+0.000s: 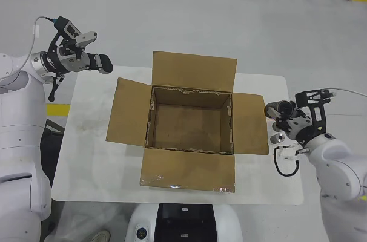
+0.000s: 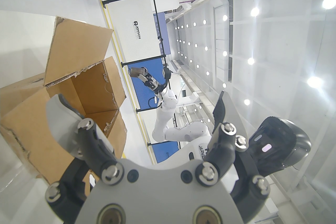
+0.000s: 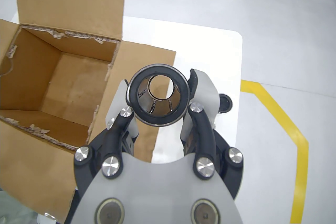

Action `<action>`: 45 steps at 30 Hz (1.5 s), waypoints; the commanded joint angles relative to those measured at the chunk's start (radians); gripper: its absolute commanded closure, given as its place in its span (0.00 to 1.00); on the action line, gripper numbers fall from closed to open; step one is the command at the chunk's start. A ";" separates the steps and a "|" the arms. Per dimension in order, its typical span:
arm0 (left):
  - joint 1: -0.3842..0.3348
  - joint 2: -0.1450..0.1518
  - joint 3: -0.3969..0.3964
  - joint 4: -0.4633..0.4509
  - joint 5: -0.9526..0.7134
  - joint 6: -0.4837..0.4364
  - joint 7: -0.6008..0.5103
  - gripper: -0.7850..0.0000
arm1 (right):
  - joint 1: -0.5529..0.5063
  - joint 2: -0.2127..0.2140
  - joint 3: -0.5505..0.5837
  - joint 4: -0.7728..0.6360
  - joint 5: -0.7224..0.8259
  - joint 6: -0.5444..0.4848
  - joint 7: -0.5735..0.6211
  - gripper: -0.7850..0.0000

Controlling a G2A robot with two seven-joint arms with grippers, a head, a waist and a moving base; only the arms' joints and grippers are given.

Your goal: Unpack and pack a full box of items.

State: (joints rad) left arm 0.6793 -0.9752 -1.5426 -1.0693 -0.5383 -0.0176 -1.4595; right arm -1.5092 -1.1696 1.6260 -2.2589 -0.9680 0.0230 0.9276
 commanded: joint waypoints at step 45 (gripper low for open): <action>0.000 0.000 0.000 0.000 0.000 0.000 0.000 0.00 | 0.120 0.000 -0.103 0.038 0.095 -0.071 0.004 1.00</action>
State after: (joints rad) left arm 0.6793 -0.9752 -1.5426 -1.0693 -0.5383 -0.0176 -1.4595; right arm -1.3889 -1.1692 1.5228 -2.2212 -0.8725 -0.0484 0.9319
